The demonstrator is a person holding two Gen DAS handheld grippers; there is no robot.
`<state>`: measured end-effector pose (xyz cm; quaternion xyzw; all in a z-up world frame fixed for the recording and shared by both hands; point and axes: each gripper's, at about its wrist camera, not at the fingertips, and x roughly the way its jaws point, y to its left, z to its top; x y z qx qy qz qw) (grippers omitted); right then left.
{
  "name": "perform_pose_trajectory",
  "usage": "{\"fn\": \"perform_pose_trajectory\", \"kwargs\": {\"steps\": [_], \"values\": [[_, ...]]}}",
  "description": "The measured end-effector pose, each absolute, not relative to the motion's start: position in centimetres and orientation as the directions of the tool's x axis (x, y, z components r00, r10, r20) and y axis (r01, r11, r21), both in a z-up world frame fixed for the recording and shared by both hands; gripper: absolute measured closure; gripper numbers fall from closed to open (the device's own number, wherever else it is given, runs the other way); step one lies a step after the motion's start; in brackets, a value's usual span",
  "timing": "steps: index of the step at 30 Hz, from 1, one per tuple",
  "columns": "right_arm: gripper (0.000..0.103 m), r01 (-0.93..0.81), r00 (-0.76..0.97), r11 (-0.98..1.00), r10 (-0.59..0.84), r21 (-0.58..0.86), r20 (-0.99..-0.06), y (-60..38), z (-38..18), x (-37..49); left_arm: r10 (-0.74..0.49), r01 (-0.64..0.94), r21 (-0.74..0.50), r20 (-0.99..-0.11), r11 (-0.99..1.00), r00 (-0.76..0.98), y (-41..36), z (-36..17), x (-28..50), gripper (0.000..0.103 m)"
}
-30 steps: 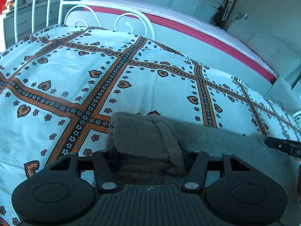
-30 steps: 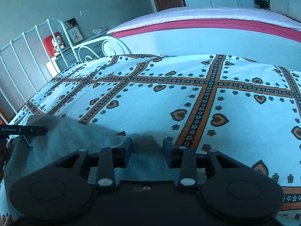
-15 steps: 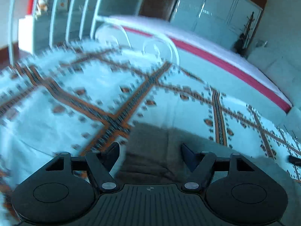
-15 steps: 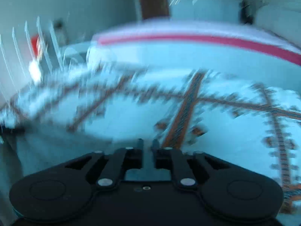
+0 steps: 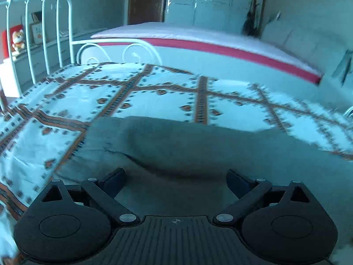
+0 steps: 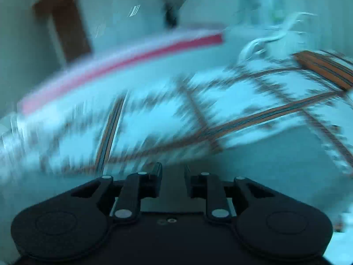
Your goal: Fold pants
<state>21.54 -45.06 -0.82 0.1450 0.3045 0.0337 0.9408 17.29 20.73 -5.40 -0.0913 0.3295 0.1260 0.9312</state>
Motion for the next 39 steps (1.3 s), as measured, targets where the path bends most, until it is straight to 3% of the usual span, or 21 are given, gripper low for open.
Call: {"fn": "perform_pose_trajectory", "kwargs": {"steps": [4, 12, 23, 28, 32, 35, 39], "values": [[0.087, 0.183, 0.850, 0.821, 0.144, 0.541, -0.507, -55.3, 0.5, 18.0, 0.146, -0.296, -0.121, -0.661, 0.947, 0.736, 19.1, -5.6, 16.0, 0.002], [0.086, 0.397, 0.797, 0.609, 0.141, 0.686, -0.587, -64.1, -4.9, 12.3, 0.125, -0.282, -0.116, -0.696, 0.952, 0.708, 16.0, -6.8, 15.5, 0.000], [0.085, 0.404, 0.775, 0.556, 0.214, 0.727, -0.594, -64.0, -8.3, 14.3, 0.173, -0.237, 0.018, -0.737, 0.971, 0.653, 13.2, -8.0, 15.6, 0.000], [0.099, 0.395, 0.763, 0.618, 0.192, 0.680, -0.618, -63.5, -7.3, 15.2, 0.224, -0.253, 0.071, -0.729, 0.965, 0.647, 12.2, -7.9, 14.9, 0.000], [0.099, 0.324, 0.819, 0.664, 0.160, 0.674, -0.551, -62.8, -4.8, 14.0, 0.234, -0.263, 0.078, -0.735, 0.962, 0.637, 12.3, -8.4, 14.7, 0.000], [0.102, 0.410, 0.741, 0.677, 0.142, 0.610, -0.656, -63.1, -7.3, 14.4, 0.241, -0.261, 0.089, -0.734, 0.961, 0.635, 12.2, -8.6, 14.7, 0.000], [0.098, 0.387, 0.776, 0.627, 0.175, 0.676, -0.606, -63.8, -6.8, 14.0, 0.252, -0.275, 0.092, -0.732, 0.957, 0.633, 12.0, -8.4, 14.8, 0.000]]}}
